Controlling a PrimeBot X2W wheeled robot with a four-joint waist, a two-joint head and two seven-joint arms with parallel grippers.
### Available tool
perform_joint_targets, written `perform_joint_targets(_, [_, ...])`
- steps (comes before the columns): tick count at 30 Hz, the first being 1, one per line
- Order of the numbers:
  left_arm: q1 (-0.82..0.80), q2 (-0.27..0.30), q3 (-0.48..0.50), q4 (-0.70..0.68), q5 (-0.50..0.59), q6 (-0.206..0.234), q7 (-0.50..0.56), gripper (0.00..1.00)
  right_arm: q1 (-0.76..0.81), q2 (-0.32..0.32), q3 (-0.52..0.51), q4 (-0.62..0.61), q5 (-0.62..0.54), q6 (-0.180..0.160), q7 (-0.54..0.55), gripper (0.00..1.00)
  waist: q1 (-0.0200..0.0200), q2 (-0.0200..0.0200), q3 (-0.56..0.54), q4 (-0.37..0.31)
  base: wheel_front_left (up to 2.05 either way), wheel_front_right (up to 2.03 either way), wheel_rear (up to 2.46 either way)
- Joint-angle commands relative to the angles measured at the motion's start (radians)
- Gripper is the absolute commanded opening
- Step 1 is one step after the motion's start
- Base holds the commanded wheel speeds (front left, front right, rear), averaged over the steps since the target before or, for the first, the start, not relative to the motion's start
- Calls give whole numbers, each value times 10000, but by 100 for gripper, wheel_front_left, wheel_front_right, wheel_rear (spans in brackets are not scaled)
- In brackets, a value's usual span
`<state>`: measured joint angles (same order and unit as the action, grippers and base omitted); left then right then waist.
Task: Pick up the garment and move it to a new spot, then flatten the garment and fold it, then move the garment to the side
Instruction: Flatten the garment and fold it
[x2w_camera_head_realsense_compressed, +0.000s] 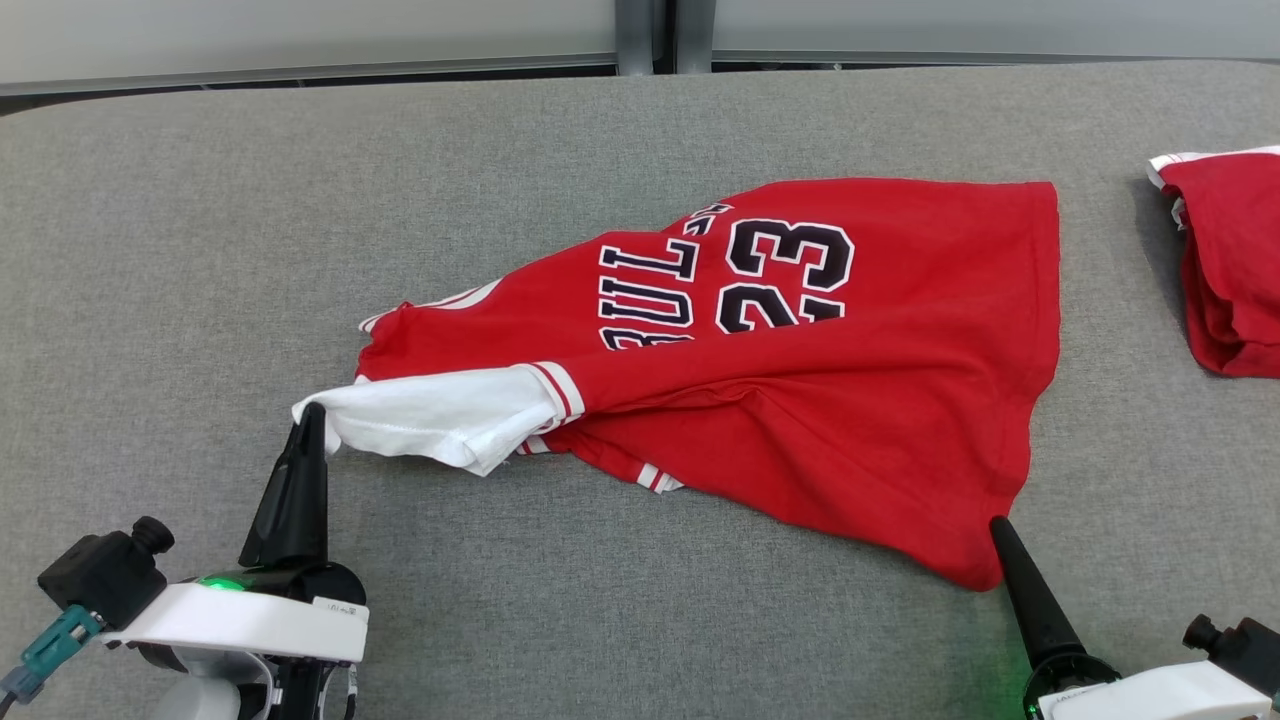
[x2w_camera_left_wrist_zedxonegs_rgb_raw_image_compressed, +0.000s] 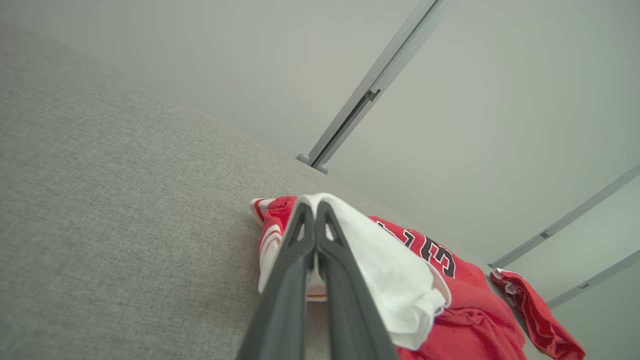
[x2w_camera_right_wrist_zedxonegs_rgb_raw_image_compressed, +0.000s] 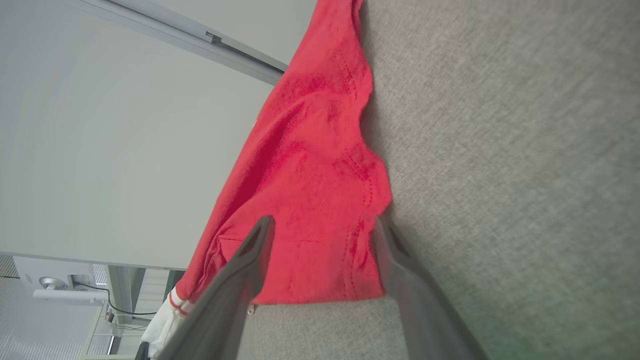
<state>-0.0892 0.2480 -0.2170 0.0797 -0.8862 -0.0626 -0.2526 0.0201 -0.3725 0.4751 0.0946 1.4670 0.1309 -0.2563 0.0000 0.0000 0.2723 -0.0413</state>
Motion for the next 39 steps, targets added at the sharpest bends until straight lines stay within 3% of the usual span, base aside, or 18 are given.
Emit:
perform_joint_targets(1, [-71, 52, 42, -14, 63, 53, -24, 0, -59, -126, 71, -7, 164, -6, -23, 100, 0, 0, -2, 9, 0, 0, 0])
perform_joint_targets(3, [-65, 53, 43, -20, 73, 71, -28, 0, -108, -196, 163, 17, 270, -6, -16, 98, 0, 0, 7, 17, 0, 0, 0])
perform_joint_targets(6, [-100, 61, 44, -35, 71, 89, -31, 0, -192, -267, 256, 63, 369, -6, -20, 64, 0, 0, 38, 29, 0, 0, 0])
perform_joint_targets(8, [-131, 62, 40, -47, 64, 82, -32, 0, -188, -294, 276, 99, 417, -6, -33, 50, 0, 0, 70, 36, 0, 0, 0])
perform_joint_targets(12, [-170, 68, -21, -58, 71, 80, -3, 0, -202, -430, 327, 121, 807, -6, 233, 47, 0, 0, 150, 32, 0, 0, 0])
perform_joint_targets(15, [-199, 60, -59, -40, 89, 81, 4, 0, -211, -668, 271, 111, 1094, -6, 641, 61, 0, 0, 192, 44, 0, 0, 0])
perform_joint_targets(16, [-206, 57, -77, -25, 95, 79, 9, 0, -210, -737, 241, 102, 1161, -6, 738, 55, 0, 0, 197, 50, 0, 0, 0])
perform_joint_targets(17, [-206, 57, -77, -25, 95, 79, 9, 0, -210, -737, 241, 102, 1161, -6, 738, 55, 0, 0, 197, 50, 0, 0, 0])
perform_joint_targets(18, [-236, 64, -93, 5, 96, 72, 13, 0, -196, -845, 197, 108, 1294, -6, 949, 40, 0, 0, 197, 62, 0, 0, 0])
perform_joint_targets(20, [-248, 70, -96, 14, 95, 72, 13, 0, -200, -879, 169, 108, 1299, -6, 1021, 35, 0, 0, 203, 67, 0, 0, 0])
perform_joint_targets(21, [-254, 67, -97, 23, 90, 69, 12, 0, -199, -898, 143, 104, 1320, -6, 1057, 21, 0, 0, 207, 74, 0, 0, 0])
perform_joint_targets(22, [-253, 65, -103, 29, 91, 66, 10, 0, -192, -919, 100, 96, 1338, -6, 1103, 0, 0, 0, 214, 83, 0, 0, 0])
perform_joint_targets(37, [-286, 20, -42, 199, 39, -64, -47, 0, 498, -1099, -362, -389, 1943, -5, 2108, 3, 0, 0, 148, 142, 0, 0, 0])
perform_joint_targets(38, [-260, 13, -38, 207, 34, -79, -52, 0, 564, -1125, -419, -442, 2029, -5, 2216, 100, 0, 0, 122, 137, 0, 0, 0])
perform_joint_targets(39, [-218, 6, -14, 215, 35, -83, -44, 0, 691, -1243, -550, -522, 2133, -5, 2475, 100, 0, 0, 90, 129, 0, 0, 0])
